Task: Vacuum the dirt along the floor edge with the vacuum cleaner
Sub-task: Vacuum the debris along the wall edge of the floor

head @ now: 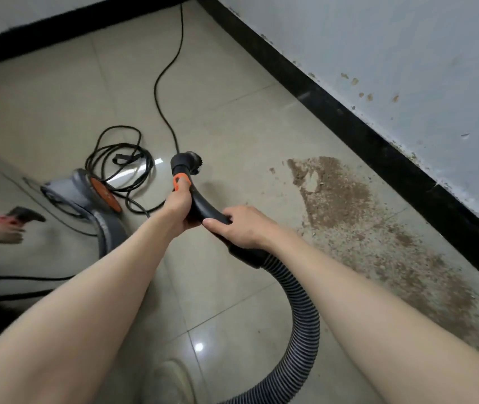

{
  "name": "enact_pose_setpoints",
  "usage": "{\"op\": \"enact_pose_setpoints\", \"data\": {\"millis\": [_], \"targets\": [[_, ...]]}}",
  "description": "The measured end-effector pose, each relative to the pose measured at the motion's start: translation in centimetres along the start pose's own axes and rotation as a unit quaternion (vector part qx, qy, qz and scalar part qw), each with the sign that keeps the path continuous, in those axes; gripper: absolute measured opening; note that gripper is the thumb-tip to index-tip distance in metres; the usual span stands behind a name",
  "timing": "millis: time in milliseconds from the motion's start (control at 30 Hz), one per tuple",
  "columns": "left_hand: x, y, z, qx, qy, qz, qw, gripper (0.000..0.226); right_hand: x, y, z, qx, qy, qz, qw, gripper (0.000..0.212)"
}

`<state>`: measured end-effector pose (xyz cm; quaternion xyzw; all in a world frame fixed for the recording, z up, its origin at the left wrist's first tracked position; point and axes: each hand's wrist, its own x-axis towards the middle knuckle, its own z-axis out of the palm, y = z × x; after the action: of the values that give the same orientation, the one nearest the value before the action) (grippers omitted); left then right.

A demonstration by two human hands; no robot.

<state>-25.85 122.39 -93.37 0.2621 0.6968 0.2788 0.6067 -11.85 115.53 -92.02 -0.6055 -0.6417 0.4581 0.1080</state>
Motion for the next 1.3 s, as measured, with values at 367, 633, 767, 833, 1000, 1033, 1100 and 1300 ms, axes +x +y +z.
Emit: {"op": "enact_pose_setpoints", "data": {"millis": [367,633,767,833,1000,1033,1100,1300], "targets": [[1.4,-3.4,1.9,0.038,-0.024,-0.01,0.999,0.058,-1.1,2.7,3.7,0.032,0.033,0.042,0.998,0.043],[1.1,-3.6,9.3,0.057,-0.085,0.005,0.995,0.061,-3.5,6.9,0.8,0.029,0.097,0.092,0.991,0.044],[1.0,-3.5,11.8,0.08,-0.106,0.004,0.991,0.064,-4.4,8.3,-0.7,0.008,0.112,0.12,0.986,0.044],[0.9,-3.1,12.8,0.079,-0.116,-0.002,0.99,0.065,-4.5,8.6,-1.7,-0.006,0.117,0.123,0.985,0.043],[1.8,-2.0,14.4,0.066,-0.138,-0.023,0.988,0.067,-3.7,8.8,-3.5,-0.011,0.127,0.144,0.981,0.046],[2.0,-1.9,14.5,0.069,-0.139,-0.02,0.988,0.068,-3.6,8.8,-3.5,-0.013,0.128,0.147,0.981,0.047],[2.5,-1.9,14.6,0.075,-0.137,-0.012,0.988,0.067,-3.5,8.8,-3.5,-0.018,0.128,0.151,0.98,0.047],[2.7,-1.6,15.7,0.086,-0.159,0.001,0.983,0.064,-3.7,9.1,-4.0,0.01,0.135,0.167,0.977,0.047]]}}
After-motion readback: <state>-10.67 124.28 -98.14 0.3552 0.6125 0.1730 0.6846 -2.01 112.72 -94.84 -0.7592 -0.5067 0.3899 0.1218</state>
